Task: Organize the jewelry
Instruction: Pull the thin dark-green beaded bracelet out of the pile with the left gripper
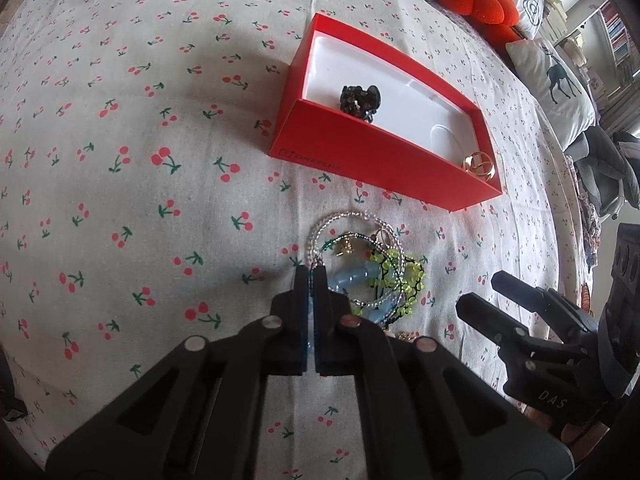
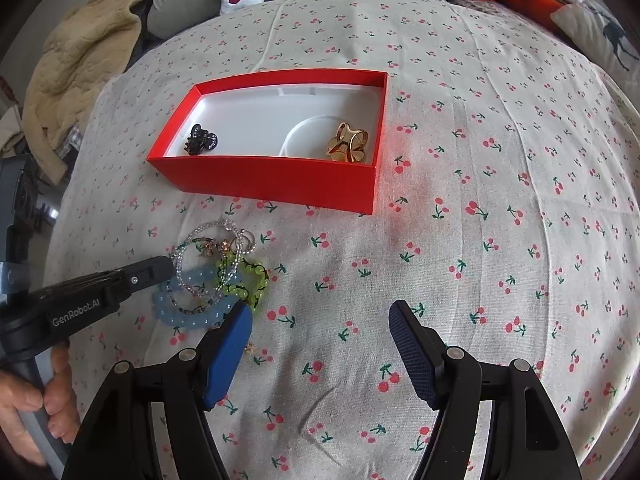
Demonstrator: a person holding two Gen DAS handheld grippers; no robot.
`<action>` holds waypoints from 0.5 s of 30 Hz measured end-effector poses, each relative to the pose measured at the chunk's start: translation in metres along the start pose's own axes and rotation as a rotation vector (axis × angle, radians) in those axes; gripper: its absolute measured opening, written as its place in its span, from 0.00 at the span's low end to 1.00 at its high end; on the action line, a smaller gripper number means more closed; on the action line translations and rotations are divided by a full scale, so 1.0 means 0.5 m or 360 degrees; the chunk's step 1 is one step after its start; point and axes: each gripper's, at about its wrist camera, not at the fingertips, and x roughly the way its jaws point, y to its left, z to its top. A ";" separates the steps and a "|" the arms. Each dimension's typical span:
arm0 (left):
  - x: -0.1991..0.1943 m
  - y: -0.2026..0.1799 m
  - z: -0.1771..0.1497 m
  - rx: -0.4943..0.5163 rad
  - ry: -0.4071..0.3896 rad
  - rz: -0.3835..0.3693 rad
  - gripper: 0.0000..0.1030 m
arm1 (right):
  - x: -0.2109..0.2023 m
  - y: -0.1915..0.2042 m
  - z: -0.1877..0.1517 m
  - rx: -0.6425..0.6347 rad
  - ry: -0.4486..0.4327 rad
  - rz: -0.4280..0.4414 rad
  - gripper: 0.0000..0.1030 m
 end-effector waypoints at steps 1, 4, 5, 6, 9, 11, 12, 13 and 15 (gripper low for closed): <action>-0.007 -0.001 0.000 0.0008 -0.0017 -0.0005 0.02 | 0.000 -0.001 0.001 0.0004 -0.0002 0.0001 0.70; -0.030 0.002 0.001 0.0032 -0.0066 0.0003 0.02 | -0.001 0.000 0.003 0.0008 -0.0012 0.0007 0.70; -0.038 0.005 0.001 0.0038 -0.0083 0.0013 0.02 | -0.002 0.001 0.003 0.0007 -0.0016 0.0007 0.70; -0.043 0.009 0.002 0.0044 -0.0095 0.0025 0.02 | -0.002 0.002 0.004 0.0005 -0.0021 0.0009 0.70; -0.055 0.027 0.002 0.0057 -0.0123 0.0083 0.00 | -0.003 0.010 0.008 -0.0016 -0.0037 0.0022 0.70; -0.061 0.043 0.003 0.0049 -0.0141 0.0119 0.00 | -0.004 0.017 0.012 -0.0039 -0.0061 0.0034 0.70; -0.064 0.052 0.003 0.0045 -0.0150 0.0135 0.00 | -0.005 0.022 0.015 -0.0051 -0.0077 0.0050 0.70; -0.067 0.061 0.004 0.0041 -0.0160 0.0154 0.00 | -0.006 0.027 0.018 -0.0066 -0.0093 0.0071 0.70; -0.072 0.079 0.004 0.0046 -0.0191 0.0187 0.00 | -0.005 0.040 0.021 -0.0122 -0.0126 0.0116 0.70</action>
